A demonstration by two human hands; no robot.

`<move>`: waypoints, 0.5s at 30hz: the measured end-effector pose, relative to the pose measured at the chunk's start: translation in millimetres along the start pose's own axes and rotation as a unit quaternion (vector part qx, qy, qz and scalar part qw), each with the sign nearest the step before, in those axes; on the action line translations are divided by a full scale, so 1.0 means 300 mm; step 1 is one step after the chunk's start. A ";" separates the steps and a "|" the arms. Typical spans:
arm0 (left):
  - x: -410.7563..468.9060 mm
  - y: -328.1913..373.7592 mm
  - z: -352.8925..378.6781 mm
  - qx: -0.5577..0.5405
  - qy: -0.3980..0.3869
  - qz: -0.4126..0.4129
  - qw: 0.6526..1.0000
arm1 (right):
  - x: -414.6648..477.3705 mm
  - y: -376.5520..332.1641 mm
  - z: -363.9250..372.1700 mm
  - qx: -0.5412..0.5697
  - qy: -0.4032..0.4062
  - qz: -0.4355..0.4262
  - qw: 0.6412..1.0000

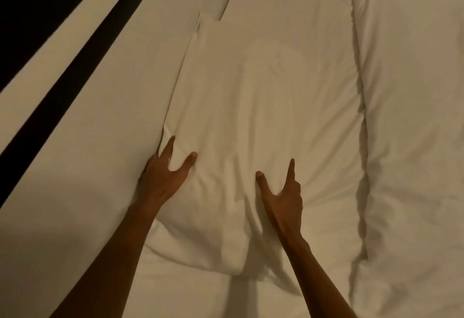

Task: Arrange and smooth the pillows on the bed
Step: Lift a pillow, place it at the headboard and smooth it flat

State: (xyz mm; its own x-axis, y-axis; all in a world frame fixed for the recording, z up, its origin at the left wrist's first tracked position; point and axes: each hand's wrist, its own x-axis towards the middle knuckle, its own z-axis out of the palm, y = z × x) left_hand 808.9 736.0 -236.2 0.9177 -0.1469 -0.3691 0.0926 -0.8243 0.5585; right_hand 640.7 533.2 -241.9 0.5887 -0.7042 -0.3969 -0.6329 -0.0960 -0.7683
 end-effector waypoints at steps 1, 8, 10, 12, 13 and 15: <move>-0.027 0.011 -0.009 0.005 0.009 0.010 1.000 | -0.022 -0.007 0.002 -0.011 0.003 -0.008 1.000; -0.236 -0.069 -0.050 0.037 -0.008 0.019 0.999 | -0.228 0.044 -0.020 -0.057 0.000 0.003 0.998; -0.249 -0.064 -0.050 0.094 0.021 0.038 0.995 | -0.227 0.041 -0.020 -0.096 0.024 -0.017 0.995; -0.243 0.004 -0.039 0.146 0.128 0.116 0.974 | -0.186 -0.008 0.001 -0.140 0.075 -0.103 0.982; -0.231 0.053 -0.029 0.145 0.171 0.166 0.960 | -0.154 -0.047 0.023 -0.149 0.089 -0.146 0.974; -0.183 0.127 0.009 0.134 0.171 0.243 0.945 | -0.087 -0.113 0.084 -0.168 0.078 -0.197 0.963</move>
State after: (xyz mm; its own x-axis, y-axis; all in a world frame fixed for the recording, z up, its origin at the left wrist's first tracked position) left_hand 761.0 711.2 -196.5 0.9021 -0.3962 0.1709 -0.4314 -0.8209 0.3743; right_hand 659.3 572.6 -218.0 0.7501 -0.6612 -0.0070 -0.5185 -0.5816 -0.6268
